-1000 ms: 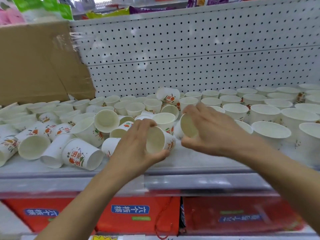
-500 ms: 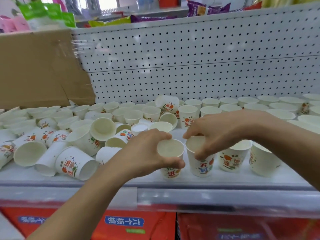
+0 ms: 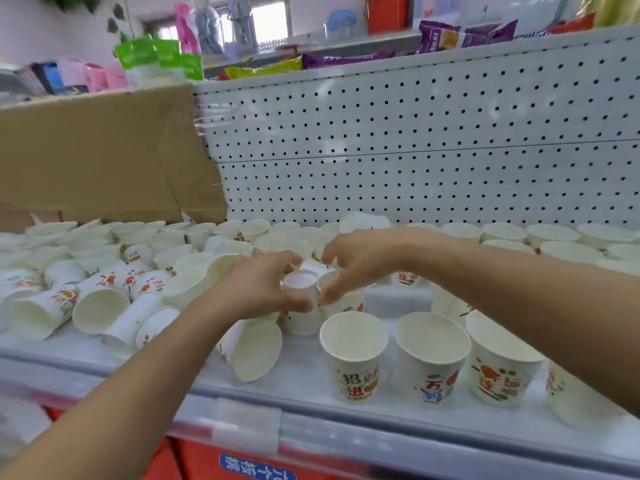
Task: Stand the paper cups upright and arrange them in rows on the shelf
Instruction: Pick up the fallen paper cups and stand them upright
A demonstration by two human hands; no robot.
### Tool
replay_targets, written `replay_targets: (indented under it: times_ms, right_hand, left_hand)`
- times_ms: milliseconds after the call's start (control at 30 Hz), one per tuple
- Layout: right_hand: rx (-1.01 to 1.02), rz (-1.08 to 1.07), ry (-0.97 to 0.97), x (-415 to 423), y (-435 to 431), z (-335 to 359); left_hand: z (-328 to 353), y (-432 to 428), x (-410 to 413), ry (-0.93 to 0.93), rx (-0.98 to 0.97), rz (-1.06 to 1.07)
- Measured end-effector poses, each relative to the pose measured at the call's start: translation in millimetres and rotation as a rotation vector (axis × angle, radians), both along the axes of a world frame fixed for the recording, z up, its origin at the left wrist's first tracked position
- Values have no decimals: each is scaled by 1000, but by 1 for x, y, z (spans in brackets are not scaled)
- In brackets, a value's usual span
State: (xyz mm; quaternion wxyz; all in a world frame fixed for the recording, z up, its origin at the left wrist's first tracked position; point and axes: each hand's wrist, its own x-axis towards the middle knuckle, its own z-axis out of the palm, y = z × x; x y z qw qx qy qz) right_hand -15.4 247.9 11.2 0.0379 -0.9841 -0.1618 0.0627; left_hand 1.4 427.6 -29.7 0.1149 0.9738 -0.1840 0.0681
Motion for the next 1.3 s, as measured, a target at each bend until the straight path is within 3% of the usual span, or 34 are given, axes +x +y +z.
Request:
replay_targets:
  times_ms: [267, 433, 533, 633, 833, 900, 1000, 1100, 1300]
  right_hand:
    - [-110, -37, -27, 7, -24, -2]
    - [-149, -52, -36, 9, -63, -2]
    - [200, 76, -12, 8, -67, 1]
    - [567, 150, 88, 7, -60, 3]
    - [863, 152, 151, 10, -57, 6]
    - [792, 122, 120, 12, -55, 7]
    - [353, 85, -13, 11, -50, 10]
    - [2, 56, 12, 3, -42, 7]
    - [-204, -27, 117, -5, -35, 6]
  left_hand:
    - [-7, -5, 5, 32, -62, -14]
    - [-2, -8, -5, 60, -340, -34]
    - [7, -10, -10, 127, -665, -63]
    - [12, -14, -10, 187, -870, -102]
    - [5, -9, -5, 277, -1022, -170]
    - [3, -2, -1, 298, -986, -191]
    - [3, 6, 11, 168, -778, -152]
    - [3, 10, 28, 16, -438, -185]
    - [1, -11, 59, -133, 140, -316]
